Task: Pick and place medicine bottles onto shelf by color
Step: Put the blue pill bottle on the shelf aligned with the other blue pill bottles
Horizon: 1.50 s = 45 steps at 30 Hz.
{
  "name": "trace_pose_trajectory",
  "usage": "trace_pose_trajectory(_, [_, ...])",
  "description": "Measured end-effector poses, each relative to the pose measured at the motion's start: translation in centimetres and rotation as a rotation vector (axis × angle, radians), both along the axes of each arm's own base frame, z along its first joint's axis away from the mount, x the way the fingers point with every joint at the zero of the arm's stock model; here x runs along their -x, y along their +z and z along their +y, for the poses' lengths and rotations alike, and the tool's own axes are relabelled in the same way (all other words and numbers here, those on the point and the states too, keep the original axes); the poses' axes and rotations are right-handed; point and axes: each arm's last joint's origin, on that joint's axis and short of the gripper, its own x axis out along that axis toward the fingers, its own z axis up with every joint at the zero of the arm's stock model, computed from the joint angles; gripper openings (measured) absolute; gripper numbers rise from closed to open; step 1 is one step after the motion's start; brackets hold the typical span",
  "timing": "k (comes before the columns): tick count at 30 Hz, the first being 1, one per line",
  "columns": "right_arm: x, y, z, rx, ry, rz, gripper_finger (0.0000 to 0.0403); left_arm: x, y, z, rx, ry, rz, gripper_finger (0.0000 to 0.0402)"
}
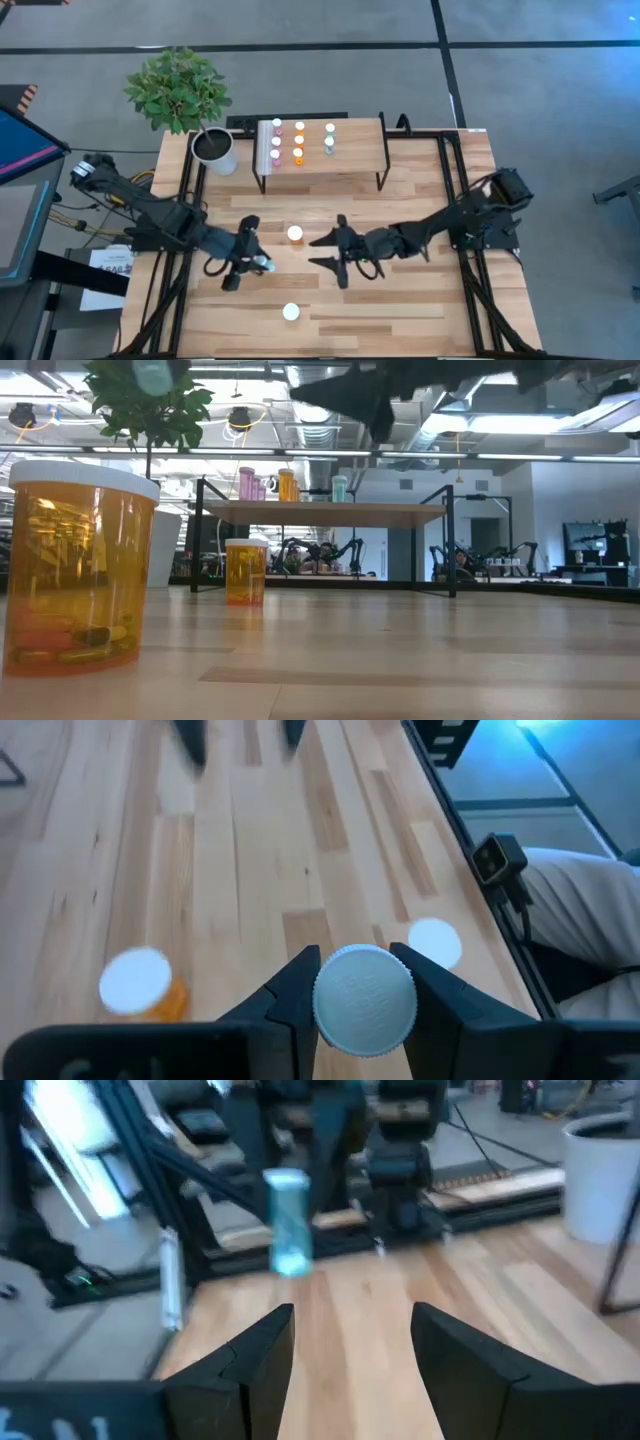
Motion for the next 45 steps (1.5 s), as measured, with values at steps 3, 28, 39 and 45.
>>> trace_pose_trajectory(3, [-0.9,0.0,-0.2,0.009,0.017,-0.030,0.0222,-1.0,-0.2,0.8,0.003,-0.017,-0.008,0.0094])
trace_pose_trajectory(28, [-7.5,-0.7,-0.1,-0.031,0.160,0.008,0.0222,-2.9,0.0,2.3,0.018,-0.030,-0.085,0.0094])
trace_pose_trajectory(39, [-7.6,-1.0,-0.3,-0.029,0.152,0.042,0.0175,-3.5,-0.3,2.0,0.016,-0.045,-0.090,0.0094])
trace_pose_trajectory(45, [-7.6,-1.0,-0.3,-0.031,0.152,0.050,0.0133,-3.5,-0.3,2.0,0.016,-0.045,-0.094,0.0094])
